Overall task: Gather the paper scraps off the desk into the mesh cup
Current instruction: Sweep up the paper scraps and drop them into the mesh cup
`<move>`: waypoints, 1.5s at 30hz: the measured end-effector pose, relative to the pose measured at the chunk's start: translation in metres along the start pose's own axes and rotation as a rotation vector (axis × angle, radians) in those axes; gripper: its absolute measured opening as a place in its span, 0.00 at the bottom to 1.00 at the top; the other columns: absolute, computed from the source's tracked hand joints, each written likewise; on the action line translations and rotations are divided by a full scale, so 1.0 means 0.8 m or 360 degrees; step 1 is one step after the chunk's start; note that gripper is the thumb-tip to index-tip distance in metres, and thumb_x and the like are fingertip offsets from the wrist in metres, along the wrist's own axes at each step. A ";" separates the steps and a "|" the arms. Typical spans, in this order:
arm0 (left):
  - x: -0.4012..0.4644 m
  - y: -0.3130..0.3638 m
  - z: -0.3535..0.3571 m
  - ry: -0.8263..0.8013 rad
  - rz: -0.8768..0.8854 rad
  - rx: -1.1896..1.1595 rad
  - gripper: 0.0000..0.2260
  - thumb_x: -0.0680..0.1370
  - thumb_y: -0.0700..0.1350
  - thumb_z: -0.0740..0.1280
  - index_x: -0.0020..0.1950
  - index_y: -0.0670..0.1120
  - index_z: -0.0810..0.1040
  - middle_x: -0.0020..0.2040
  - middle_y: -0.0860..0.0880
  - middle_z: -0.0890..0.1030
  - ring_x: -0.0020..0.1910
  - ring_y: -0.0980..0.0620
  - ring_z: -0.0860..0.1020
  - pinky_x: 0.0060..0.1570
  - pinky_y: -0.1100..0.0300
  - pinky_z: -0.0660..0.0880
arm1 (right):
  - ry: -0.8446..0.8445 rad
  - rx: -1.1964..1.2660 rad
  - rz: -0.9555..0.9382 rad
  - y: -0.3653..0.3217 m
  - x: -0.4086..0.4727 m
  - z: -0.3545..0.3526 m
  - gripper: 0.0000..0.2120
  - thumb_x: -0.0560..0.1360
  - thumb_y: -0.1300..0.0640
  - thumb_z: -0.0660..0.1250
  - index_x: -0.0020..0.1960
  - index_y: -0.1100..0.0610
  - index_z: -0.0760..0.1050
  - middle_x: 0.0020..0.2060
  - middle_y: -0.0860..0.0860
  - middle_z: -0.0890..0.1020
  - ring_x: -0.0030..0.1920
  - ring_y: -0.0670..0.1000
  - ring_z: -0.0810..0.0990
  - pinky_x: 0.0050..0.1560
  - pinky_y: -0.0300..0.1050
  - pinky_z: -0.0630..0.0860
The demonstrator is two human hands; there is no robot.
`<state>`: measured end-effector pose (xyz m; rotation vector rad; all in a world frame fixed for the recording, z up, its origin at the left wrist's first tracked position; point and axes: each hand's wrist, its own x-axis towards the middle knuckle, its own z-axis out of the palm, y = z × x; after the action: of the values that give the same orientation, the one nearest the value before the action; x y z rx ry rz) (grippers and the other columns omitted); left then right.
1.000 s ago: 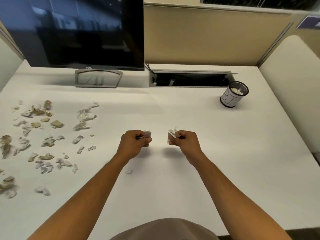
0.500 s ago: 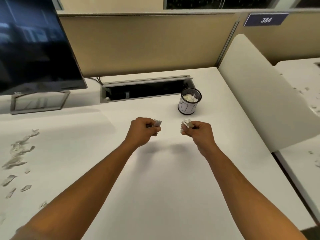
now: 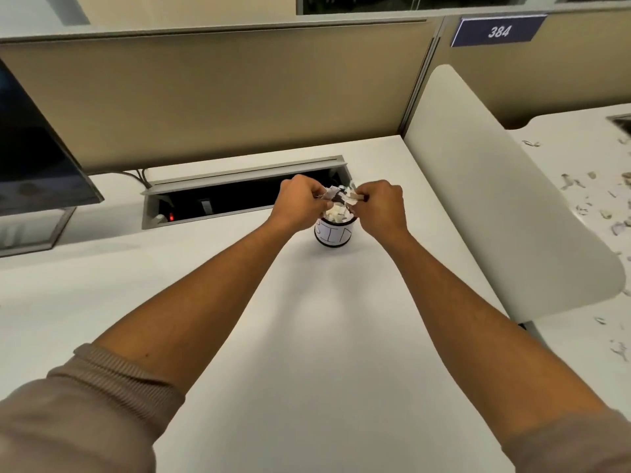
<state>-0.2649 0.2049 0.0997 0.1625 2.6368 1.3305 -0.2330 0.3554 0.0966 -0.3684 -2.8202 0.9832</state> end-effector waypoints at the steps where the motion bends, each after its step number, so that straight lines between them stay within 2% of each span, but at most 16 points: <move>1: 0.006 0.002 0.002 0.0006 -0.0003 -0.0007 0.02 0.72 0.39 0.74 0.43 0.41 0.84 0.41 0.42 0.84 0.41 0.48 0.84 0.47 0.54 0.81 | -0.0047 -0.0097 -0.0031 -0.003 0.007 0.002 0.08 0.73 0.66 0.67 0.48 0.60 0.83 0.40 0.59 0.82 0.38 0.56 0.73 0.37 0.40 0.66; 4: 0.021 0.001 0.003 0.0037 -0.0025 0.0015 0.03 0.72 0.38 0.74 0.44 0.40 0.84 0.41 0.41 0.84 0.43 0.44 0.84 0.48 0.48 0.81 | -0.0254 -0.0302 -0.0131 -0.011 0.019 0.007 0.13 0.73 0.66 0.67 0.56 0.58 0.82 0.48 0.59 0.80 0.44 0.59 0.78 0.46 0.45 0.77; 6: 0.028 -0.003 0.000 0.0039 -0.0026 0.0035 0.02 0.72 0.38 0.73 0.43 0.41 0.84 0.41 0.41 0.84 0.42 0.44 0.84 0.47 0.48 0.81 | -0.0319 -0.0333 -0.0190 -0.011 0.024 0.008 0.15 0.74 0.66 0.68 0.60 0.57 0.80 0.53 0.59 0.81 0.50 0.61 0.80 0.52 0.45 0.78; 10: 0.042 0.001 -0.006 -0.0008 0.0040 0.0124 0.02 0.73 0.39 0.72 0.44 0.44 0.84 0.41 0.42 0.84 0.41 0.45 0.84 0.46 0.48 0.81 | -0.0313 -0.0222 -0.0213 -0.005 0.032 -0.002 0.16 0.73 0.68 0.68 0.58 0.56 0.81 0.51 0.57 0.82 0.52 0.59 0.79 0.48 0.42 0.74; 14: 0.049 0.013 0.005 -0.0128 0.0186 0.0383 0.06 0.75 0.42 0.70 0.50 0.44 0.85 0.45 0.43 0.84 0.44 0.45 0.81 0.47 0.51 0.80 | -0.0264 0.0044 -0.0135 0.003 0.038 -0.009 0.12 0.74 0.67 0.69 0.55 0.58 0.82 0.49 0.54 0.84 0.48 0.55 0.83 0.52 0.48 0.80; 18: 0.052 0.025 0.025 -0.0307 0.0295 0.0852 0.08 0.76 0.42 0.68 0.53 0.47 0.83 0.50 0.43 0.80 0.47 0.43 0.78 0.41 0.55 0.72 | -0.0101 0.0170 -0.0023 0.017 0.037 -0.006 0.11 0.71 0.67 0.69 0.51 0.57 0.83 0.46 0.51 0.85 0.44 0.48 0.82 0.44 0.36 0.75; 20: 0.052 0.027 0.034 -0.0353 0.0278 0.1021 0.08 0.76 0.44 0.67 0.53 0.48 0.82 0.50 0.43 0.78 0.44 0.43 0.76 0.40 0.54 0.71 | -0.0026 0.0174 0.0031 0.025 0.036 -0.002 0.11 0.71 0.66 0.69 0.50 0.55 0.83 0.46 0.50 0.85 0.44 0.48 0.80 0.45 0.34 0.72; 24: 0.047 0.023 0.051 -0.0435 0.0266 0.1161 0.11 0.78 0.46 0.66 0.58 0.44 0.78 0.46 0.44 0.74 0.39 0.46 0.72 0.37 0.54 0.68 | -0.0135 0.0261 0.0186 0.039 0.029 0.005 0.11 0.74 0.59 0.70 0.56 0.55 0.81 0.46 0.52 0.83 0.46 0.55 0.82 0.53 0.51 0.79; 26: 0.046 0.022 0.054 -0.0461 0.0251 0.1144 0.14 0.78 0.47 0.66 0.61 0.44 0.76 0.48 0.44 0.74 0.40 0.46 0.72 0.37 0.55 0.69 | -0.0195 0.0278 0.0213 0.041 0.025 0.009 0.13 0.73 0.58 0.72 0.58 0.56 0.80 0.47 0.53 0.82 0.46 0.58 0.83 0.52 0.55 0.79; 30: 0.048 0.025 0.048 -0.0489 0.0242 0.1026 0.14 0.75 0.45 0.70 0.60 0.47 0.78 0.54 0.44 0.78 0.43 0.45 0.77 0.39 0.56 0.73 | -0.0184 0.0312 0.0204 0.040 0.018 0.012 0.12 0.74 0.58 0.71 0.56 0.56 0.80 0.41 0.54 0.84 0.41 0.58 0.84 0.48 0.52 0.80; 32: 0.050 0.029 0.040 -0.0458 0.0250 0.0979 0.15 0.72 0.45 0.72 0.59 0.49 0.79 0.54 0.47 0.78 0.48 0.45 0.78 0.42 0.56 0.75 | -0.0187 0.0335 0.0239 0.039 0.015 0.013 0.10 0.73 0.59 0.70 0.55 0.56 0.80 0.37 0.52 0.84 0.35 0.55 0.84 0.40 0.42 0.79; 34: 0.052 0.033 0.031 -0.0388 0.0267 0.0953 0.16 0.72 0.44 0.73 0.59 0.50 0.79 0.56 0.47 0.78 0.54 0.44 0.78 0.48 0.53 0.77 | -0.0179 0.0380 0.0290 0.039 0.014 0.014 0.11 0.73 0.59 0.70 0.55 0.56 0.80 0.34 0.50 0.83 0.30 0.51 0.84 0.27 0.30 0.71; 36: 0.053 0.036 0.026 -0.0308 0.0281 0.0967 0.16 0.73 0.42 0.72 0.60 0.50 0.79 0.59 0.46 0.77 0.56 0.44 0.77 0.53 0.51 0.77 | -0.0161 0.0419 0.0329 0.038 0.013 0.015 0.11 0.73 0.59 0.70 0.55 0.57 0.79 0.33 0.49 0.83 0.28 0.49 0.83 0.24 0.27 0.67; 40: 0.050 0.035 0.042 -0.0272 0.0261 0.1010 0.09 0.74 0.39 0.70 0.53 0.47 0.81 0.55 0.45 0.78 0.48 0.44 0.78 0.47 0.52 0.78 | -0.0143 0.0503 0.0408 0.041 0.011 0.020 0.09 0.74 0.59 0.70 0.54 0.57 0.79 0.31 0.49 0.84 0.28 0.47 0.83 0.33 0.34 0.75; 43: 0.050 0.027 0.060 -0.0289 0.0245 0.1138 0.05 0.75 0.41 0.69 0.50 0.42 0.79 0.49 0.43 0.77 0.40 0.45 0.73 0.38 0.54 0.72 | -0.0128 0.0540 0.0437 0.043 0.012 0.025 0.09 0.73 0.58 0.71 0.53 0.56 0.79 0.30 0.49 0.84 0.29 0.45 0.83 0.39 0.39 0.77; 45: 0.053 0.022 0.070 -0.0305 0.0257 0.1209 0.05 0.76 0.40 0.68 0.51 0.42 0.78 0.44 0.45 0.73 0.39 0.47 0.71 0.37 0.55 0.69 | -0.0114 0.0563 0.0445 0.046 0.013 0.027 0.09 0.73 0.58 0.71 0.53 0.56 0.79 0.30 0.49 0.84 0.31 0.45 0.84 0.43 0.40 0.79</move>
<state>-0.2938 0.2668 0.0766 0.5747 2.8491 0.2537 -0.2406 0.3733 0.0574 -0.7047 -2.6241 1.5478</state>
